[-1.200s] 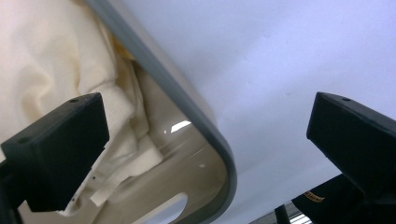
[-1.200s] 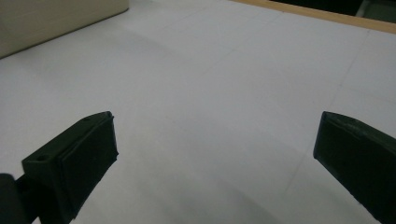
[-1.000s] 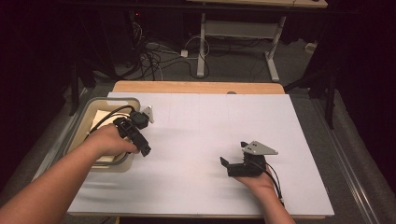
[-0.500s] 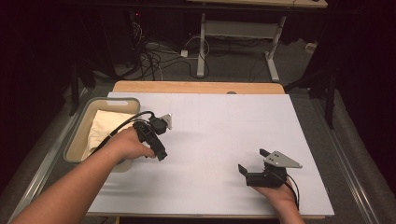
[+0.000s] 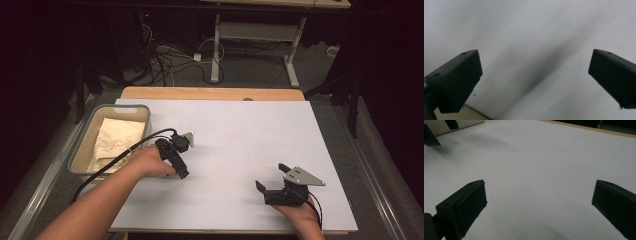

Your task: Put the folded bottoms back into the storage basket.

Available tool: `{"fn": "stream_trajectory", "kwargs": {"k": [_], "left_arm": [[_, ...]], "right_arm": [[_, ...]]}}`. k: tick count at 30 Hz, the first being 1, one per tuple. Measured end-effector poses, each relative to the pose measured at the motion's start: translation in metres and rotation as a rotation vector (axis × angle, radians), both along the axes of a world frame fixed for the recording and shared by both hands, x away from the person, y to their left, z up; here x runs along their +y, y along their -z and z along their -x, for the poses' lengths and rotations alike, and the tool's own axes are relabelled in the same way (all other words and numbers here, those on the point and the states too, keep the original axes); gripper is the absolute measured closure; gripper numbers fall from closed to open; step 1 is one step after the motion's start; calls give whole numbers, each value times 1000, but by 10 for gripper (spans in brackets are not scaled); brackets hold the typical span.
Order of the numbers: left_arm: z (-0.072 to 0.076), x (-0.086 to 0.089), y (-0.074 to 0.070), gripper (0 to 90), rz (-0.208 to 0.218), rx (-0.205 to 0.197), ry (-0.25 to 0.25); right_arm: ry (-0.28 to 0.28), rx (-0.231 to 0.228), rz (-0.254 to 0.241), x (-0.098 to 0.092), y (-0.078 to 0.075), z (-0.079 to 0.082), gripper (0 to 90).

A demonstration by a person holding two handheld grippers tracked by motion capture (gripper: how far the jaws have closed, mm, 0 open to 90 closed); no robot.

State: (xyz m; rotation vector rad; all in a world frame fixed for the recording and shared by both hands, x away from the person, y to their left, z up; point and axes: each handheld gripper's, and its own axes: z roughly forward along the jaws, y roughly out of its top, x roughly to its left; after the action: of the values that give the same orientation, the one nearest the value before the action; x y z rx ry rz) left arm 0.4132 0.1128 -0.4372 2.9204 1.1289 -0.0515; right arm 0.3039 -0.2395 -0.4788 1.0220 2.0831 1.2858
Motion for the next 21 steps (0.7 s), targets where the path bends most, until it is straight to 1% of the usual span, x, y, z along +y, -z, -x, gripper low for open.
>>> {"fn": "stream_trajectory", "kwargs": {"k": [3,4,7,9,10,11,14,15,16,17,18,19,20,21], "left_arm": [[3,-1,3,0,21,0,17],[4,-1,4,0,33,-6,17],[9,0,5,0,86,-25,34],[11,0,7,0,121,-49,35],[13,1,8,0,146,-64,37],[15,3,9,0,186,-83,32],[20,5,12,0,266,-134,18],[22,5,14,0,302,-154,15],[24,6,15,0,322,-166,15],[26,6,17,0,357,-189,12],[27,6,19,0,376,-200,9],[29,6,21,0,408,-221,-1],[30,7,23,0,427,-231,-6],[31,8,25,0,468,-247,-14]], "right_arm": [[-6,-5,-1,1,-1,1,1],[-6,-5,-3,1,-1,1,1],[-1,-4,-10,0,-1,1,1],[0,-3,-17,0,-1,1,1],[0,-2,-18,0,-1,1,1],[0,-3,-18,0,-1,1,1],[-1,-4,-19,-1,-1,1,1],[1,-3,-21,-1,-1,1,1],[0,-4,-22,-1,-1,1,1],[1,-5,-22,-1,-1,1,1],[1,-6,-24,-1,-1,1,1],[1,-6,-25,-1,-1,1,1],[-1,-7,-26,0,-2,1,1],[-2,-8,-26,0,-2,1,1]]}}
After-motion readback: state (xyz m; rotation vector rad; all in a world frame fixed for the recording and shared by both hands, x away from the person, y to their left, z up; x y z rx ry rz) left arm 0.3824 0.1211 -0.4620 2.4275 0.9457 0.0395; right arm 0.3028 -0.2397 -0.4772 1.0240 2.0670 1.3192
